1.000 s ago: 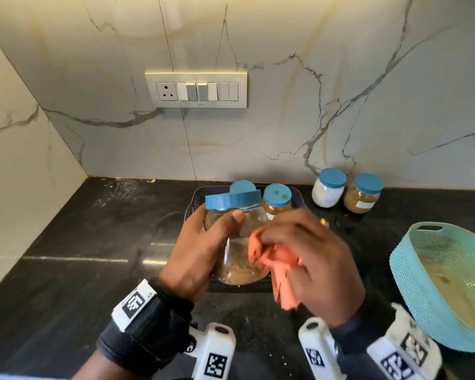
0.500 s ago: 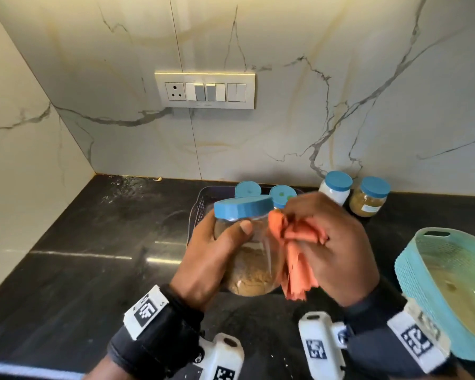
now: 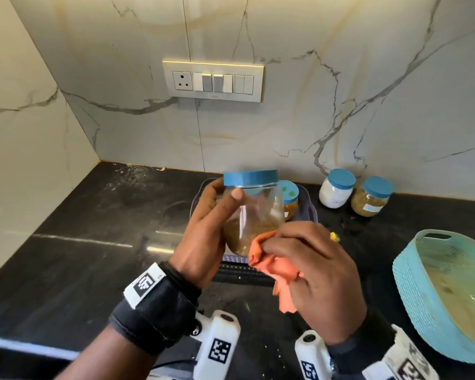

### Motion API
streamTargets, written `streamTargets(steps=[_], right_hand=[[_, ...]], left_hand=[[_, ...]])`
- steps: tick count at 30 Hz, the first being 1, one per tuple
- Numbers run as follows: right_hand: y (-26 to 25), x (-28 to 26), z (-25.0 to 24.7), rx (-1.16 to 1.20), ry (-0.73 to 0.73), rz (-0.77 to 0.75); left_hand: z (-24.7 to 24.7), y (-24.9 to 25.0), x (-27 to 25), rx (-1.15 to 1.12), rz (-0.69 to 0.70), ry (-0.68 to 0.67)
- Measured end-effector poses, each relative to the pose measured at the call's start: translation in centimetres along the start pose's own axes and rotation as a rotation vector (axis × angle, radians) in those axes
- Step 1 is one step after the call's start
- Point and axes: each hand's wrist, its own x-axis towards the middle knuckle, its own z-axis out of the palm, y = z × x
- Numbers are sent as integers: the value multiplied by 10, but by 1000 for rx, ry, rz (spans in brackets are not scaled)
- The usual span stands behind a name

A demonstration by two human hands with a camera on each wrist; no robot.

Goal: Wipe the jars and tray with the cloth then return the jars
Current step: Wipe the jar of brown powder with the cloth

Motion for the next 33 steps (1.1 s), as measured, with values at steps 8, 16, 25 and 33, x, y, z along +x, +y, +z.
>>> streamTargets(steps=[8,16,25,33], right_hand=[[19,21,-9,28,26,51],[7,6,-8,30,-14,-6],[20,47,-21,92,149,71],[8,20,1,101,42,20]], left_hand=[[6,-15,-2,105,12,-25],[5,-6,4,39,53,10],[10,-4,3,27,69,-19],[-3,1,8,-79,50,27]])
